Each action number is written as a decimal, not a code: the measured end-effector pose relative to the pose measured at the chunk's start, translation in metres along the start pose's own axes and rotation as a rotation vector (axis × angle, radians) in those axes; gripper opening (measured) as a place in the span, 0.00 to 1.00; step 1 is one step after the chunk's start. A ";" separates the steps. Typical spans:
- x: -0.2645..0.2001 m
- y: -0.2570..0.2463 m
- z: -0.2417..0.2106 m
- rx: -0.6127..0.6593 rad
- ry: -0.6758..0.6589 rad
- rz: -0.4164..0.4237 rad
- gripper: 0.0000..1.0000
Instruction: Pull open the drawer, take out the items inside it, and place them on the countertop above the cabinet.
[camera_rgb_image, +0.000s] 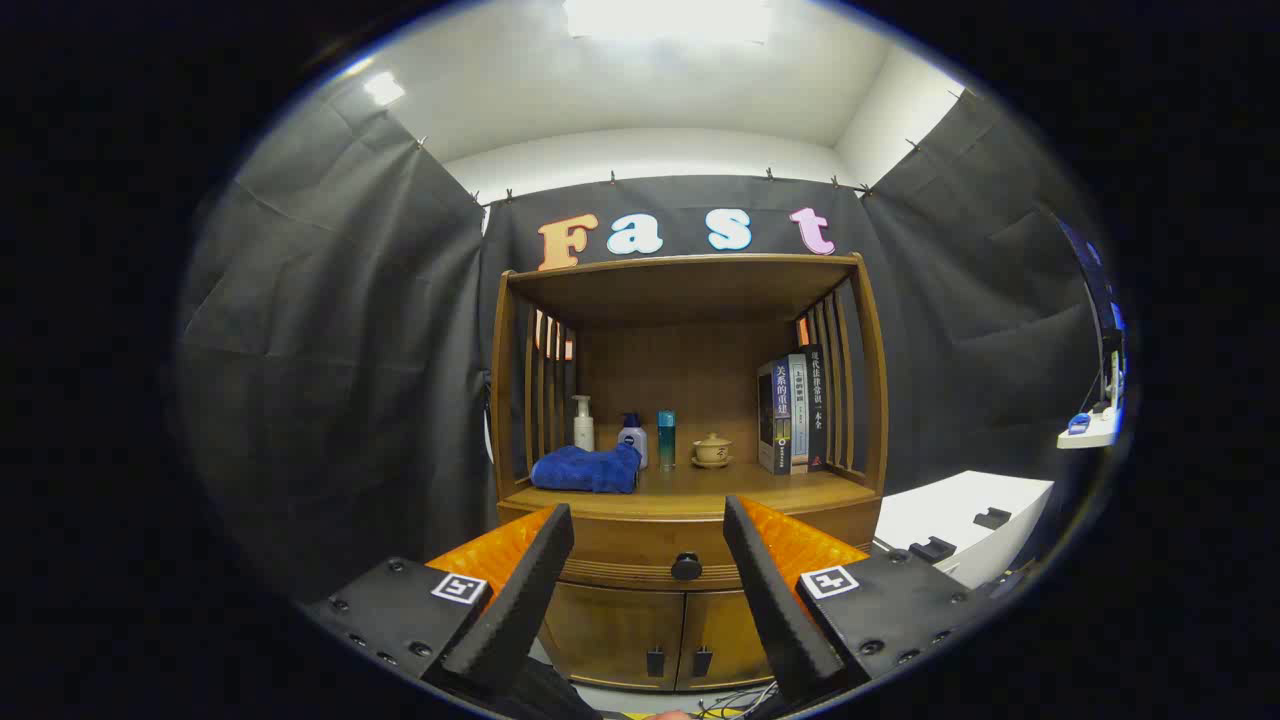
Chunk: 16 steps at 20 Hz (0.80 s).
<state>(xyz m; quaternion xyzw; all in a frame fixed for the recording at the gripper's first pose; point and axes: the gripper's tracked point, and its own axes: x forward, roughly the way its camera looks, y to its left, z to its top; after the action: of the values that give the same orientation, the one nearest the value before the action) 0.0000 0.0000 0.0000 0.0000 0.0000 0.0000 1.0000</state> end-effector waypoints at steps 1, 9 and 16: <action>0.001 -0.001 0.000 -0.001 0.001 -0.003 0.98; 0.000 -0.004 0.003 -0.001 -0.003 -0.015 0.98; 0.000 -0.002 0.004 0.008 -0.004 -0.013 0.98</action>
<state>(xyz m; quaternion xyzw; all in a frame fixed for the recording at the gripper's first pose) -0.0004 -0.0020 0.0037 0.0040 -0.0020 -0.0066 1.0000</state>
